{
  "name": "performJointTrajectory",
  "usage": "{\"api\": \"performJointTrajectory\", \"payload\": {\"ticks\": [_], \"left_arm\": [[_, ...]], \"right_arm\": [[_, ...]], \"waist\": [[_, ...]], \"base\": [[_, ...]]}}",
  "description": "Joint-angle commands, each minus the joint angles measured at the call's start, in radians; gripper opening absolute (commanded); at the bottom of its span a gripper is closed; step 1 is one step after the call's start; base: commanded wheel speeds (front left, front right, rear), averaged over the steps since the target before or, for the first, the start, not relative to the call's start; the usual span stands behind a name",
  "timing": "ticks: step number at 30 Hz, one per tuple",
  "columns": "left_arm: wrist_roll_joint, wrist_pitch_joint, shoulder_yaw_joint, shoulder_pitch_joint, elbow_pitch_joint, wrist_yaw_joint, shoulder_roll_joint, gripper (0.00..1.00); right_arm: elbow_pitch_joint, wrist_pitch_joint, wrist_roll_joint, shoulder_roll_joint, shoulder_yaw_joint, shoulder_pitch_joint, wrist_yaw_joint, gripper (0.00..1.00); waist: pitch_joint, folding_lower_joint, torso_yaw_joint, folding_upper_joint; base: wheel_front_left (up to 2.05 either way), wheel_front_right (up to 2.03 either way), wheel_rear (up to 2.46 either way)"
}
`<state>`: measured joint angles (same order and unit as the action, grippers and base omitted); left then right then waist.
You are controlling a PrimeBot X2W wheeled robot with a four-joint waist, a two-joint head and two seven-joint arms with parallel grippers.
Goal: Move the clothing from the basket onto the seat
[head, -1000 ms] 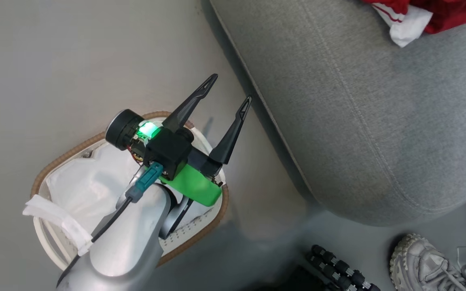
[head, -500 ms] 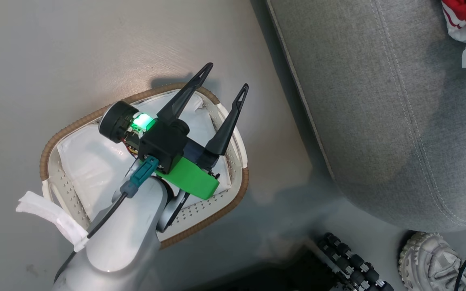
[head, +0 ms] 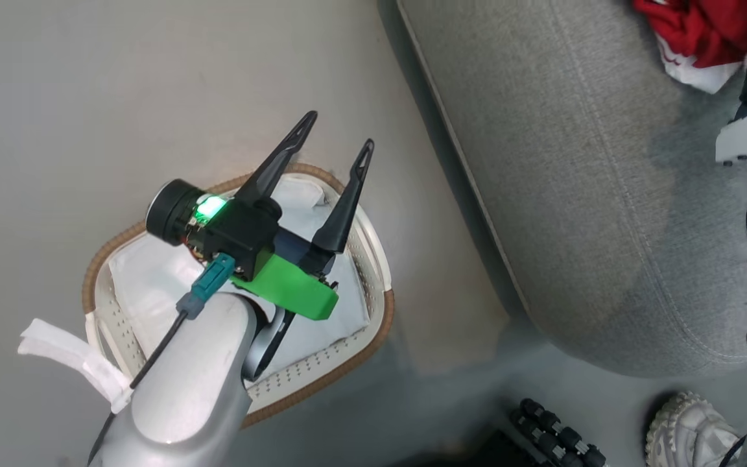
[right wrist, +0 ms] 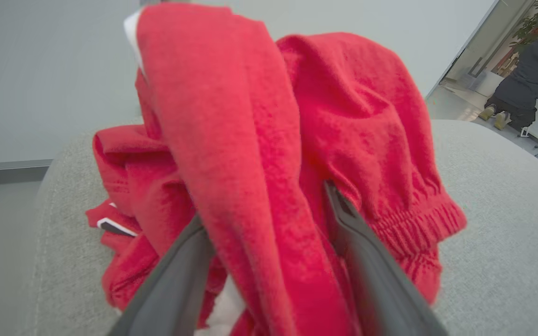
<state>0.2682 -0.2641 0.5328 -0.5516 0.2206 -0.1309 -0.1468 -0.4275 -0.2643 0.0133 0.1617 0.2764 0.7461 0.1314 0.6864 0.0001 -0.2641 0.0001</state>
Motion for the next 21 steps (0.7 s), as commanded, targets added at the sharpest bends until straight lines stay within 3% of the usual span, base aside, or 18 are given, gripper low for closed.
{"api": "performJointTrajectory", "payload": {"ticks": [1,12,21], "left_arm": [[0.007,0.0,-0.015,0.025,0.003,0.0,0.002,1.0],[0.0,0.0,-0.099,0.14,0.021,0.0,0.019,1.0],[-0.036,0.0,-0.203,0.23,0.023,0.0,0.056,1.0]], "right_arm": [[0.009,0.0,0.001,-0.001,0.004,-0.032,-0.001,1.0],[0.072,0.0,0.016,-0.024,-0.045,-0.17,-0.001,1.0],[0.103,0.0,0.053,-0.044,-0.127,-0.259,-0.001,1.0]], "waist": [[-0.07,-0.0001,-0.006,-0.0001],[-0.238,-0.0001,0.01,-0.0001],[-0.332,-0.0001,0.062,-0.0001]], "base": [[0.0,0.0,0.0],[0.0,0.0,0.0],[0.0,0.0,0.0]]}}
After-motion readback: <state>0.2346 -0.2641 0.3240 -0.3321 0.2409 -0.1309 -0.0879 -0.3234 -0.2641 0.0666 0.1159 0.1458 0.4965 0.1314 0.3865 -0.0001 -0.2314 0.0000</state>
